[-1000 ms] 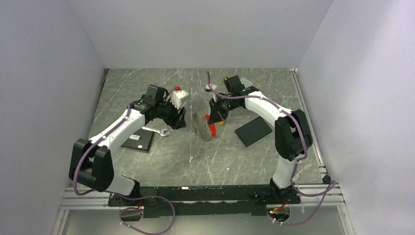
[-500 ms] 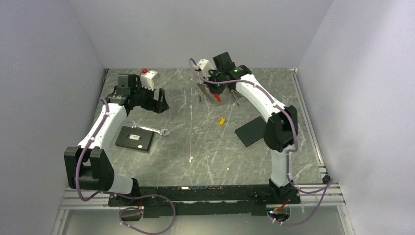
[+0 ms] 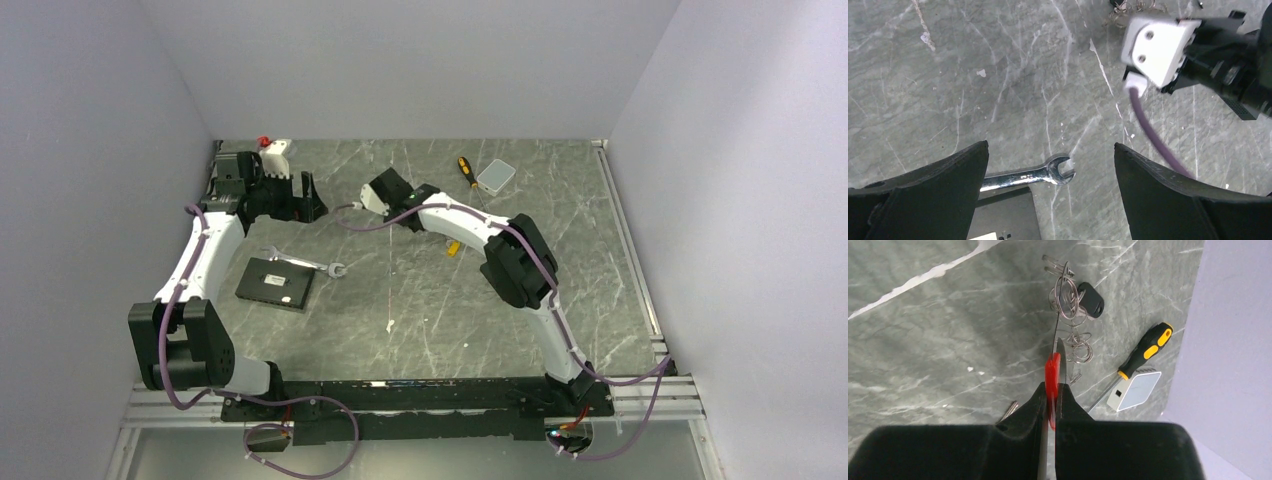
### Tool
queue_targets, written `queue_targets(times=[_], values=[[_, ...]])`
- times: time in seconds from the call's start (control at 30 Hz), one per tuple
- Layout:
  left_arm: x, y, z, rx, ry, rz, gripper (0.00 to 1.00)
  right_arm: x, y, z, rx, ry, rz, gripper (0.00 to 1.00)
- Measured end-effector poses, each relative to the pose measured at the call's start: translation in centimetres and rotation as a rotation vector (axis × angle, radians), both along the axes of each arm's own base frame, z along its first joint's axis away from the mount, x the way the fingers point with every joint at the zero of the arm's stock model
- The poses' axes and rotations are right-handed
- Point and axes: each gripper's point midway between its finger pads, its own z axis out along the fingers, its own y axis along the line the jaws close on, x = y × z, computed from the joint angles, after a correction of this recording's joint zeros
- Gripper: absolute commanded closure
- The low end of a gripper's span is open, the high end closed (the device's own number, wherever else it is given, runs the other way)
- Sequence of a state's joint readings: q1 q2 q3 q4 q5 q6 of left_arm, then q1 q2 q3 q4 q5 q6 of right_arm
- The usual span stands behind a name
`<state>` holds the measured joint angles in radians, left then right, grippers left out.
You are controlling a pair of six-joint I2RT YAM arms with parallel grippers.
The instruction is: Remove the keys from the keyring
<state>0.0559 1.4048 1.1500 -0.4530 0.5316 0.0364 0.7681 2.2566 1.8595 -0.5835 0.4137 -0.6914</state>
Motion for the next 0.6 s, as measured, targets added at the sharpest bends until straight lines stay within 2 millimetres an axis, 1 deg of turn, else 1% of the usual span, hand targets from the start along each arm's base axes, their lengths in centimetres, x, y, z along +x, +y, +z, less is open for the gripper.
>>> queue_targets(times=[0.17, 0.27, 0.33, 0.6], values=[[0.0, -0.3, 0.2, -0.026, 0.003, -0.001, 0.01, -1.7, 0.7, -0.4, -0.044, -0.023, 0.02, 1.0], [0.1, -0.4, 0.4, -0.035, -0.001, 0.001, 0.01, -2.9, 1.5, -0.4, -0.046, -0.02, 0.035, 1.0], [0.2, -0.3, 0.5, -0.037, -0.007, 0.004, 0.01, -3.7, 2.3, -0.3, -0.039, -0.019, 0.046, 1.0], [0.3, 0.4, 0.5, -0.035, -0.006, 0.025, 0.01, -7.9, 5.8, -0.7, -0.043, -0.003, 0.113, 1.0]])
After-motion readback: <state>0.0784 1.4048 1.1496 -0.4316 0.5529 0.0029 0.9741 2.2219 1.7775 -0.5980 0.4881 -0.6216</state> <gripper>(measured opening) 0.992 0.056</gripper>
